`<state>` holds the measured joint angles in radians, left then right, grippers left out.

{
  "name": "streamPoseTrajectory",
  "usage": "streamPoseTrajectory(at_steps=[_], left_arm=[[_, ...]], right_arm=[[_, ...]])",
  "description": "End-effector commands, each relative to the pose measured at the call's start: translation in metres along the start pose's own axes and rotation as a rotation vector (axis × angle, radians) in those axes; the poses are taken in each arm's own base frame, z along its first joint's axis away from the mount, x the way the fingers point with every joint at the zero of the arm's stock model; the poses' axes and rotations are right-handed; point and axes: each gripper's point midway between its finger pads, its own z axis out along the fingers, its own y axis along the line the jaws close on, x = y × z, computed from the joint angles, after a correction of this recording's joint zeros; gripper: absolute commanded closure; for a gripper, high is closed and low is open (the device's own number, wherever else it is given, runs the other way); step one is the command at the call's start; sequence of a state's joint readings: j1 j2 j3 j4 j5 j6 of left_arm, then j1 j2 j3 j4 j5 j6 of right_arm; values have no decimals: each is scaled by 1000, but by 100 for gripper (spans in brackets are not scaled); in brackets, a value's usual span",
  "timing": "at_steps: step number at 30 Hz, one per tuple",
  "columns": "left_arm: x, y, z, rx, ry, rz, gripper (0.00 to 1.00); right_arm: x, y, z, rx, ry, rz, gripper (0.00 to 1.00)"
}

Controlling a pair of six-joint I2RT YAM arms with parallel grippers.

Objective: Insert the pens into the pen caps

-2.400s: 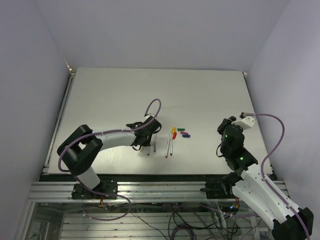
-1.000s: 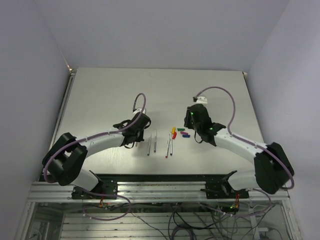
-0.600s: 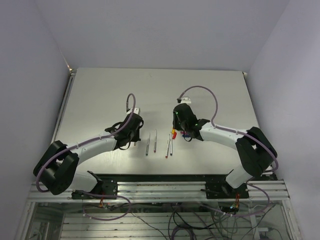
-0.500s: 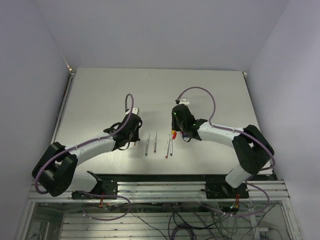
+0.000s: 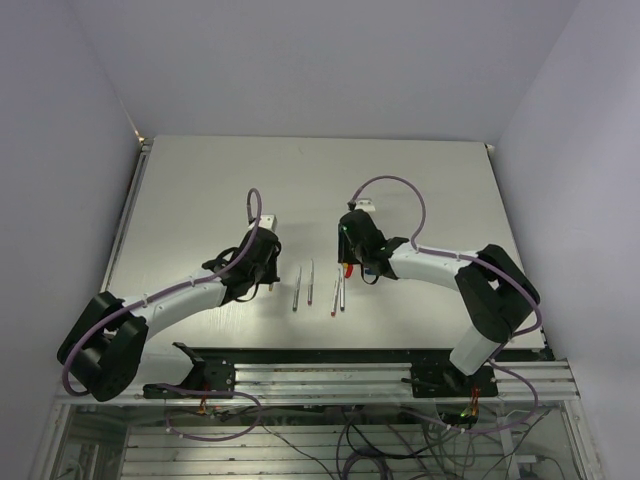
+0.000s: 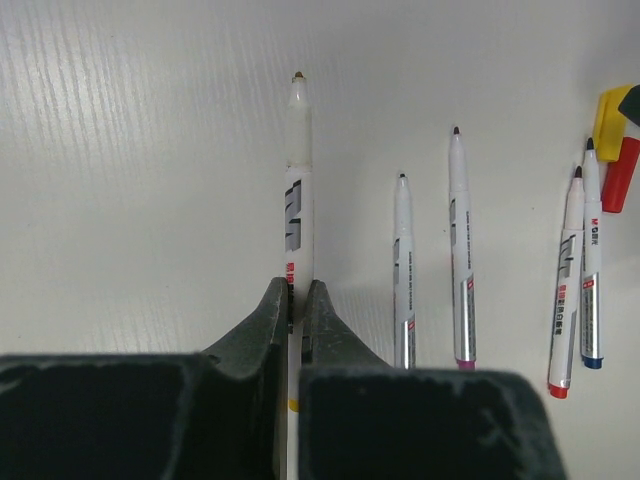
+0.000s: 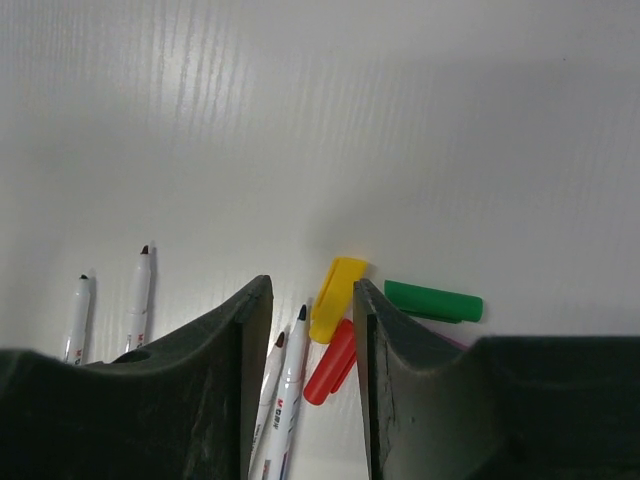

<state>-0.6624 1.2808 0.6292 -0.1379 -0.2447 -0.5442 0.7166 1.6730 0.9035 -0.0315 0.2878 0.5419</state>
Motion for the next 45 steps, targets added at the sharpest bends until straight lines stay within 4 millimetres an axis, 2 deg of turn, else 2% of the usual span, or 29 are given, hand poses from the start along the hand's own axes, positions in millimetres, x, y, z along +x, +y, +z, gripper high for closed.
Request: streamPoseTrajectory(at_steps=[1, 16, 45], left_arm=[[-9, -7, -1, 33, -23, -25, 93], [-1, -5, 6, 18, 12, -10, 93], [0, -2, 8, -1, 16, -7, 93]], right_arm=[[-1, 0, 4, 25, 2, 7, 62], [5, -7, 11, 77, 11, 16, 64], [25, -11, 19, 95, 68, 21, 71]])
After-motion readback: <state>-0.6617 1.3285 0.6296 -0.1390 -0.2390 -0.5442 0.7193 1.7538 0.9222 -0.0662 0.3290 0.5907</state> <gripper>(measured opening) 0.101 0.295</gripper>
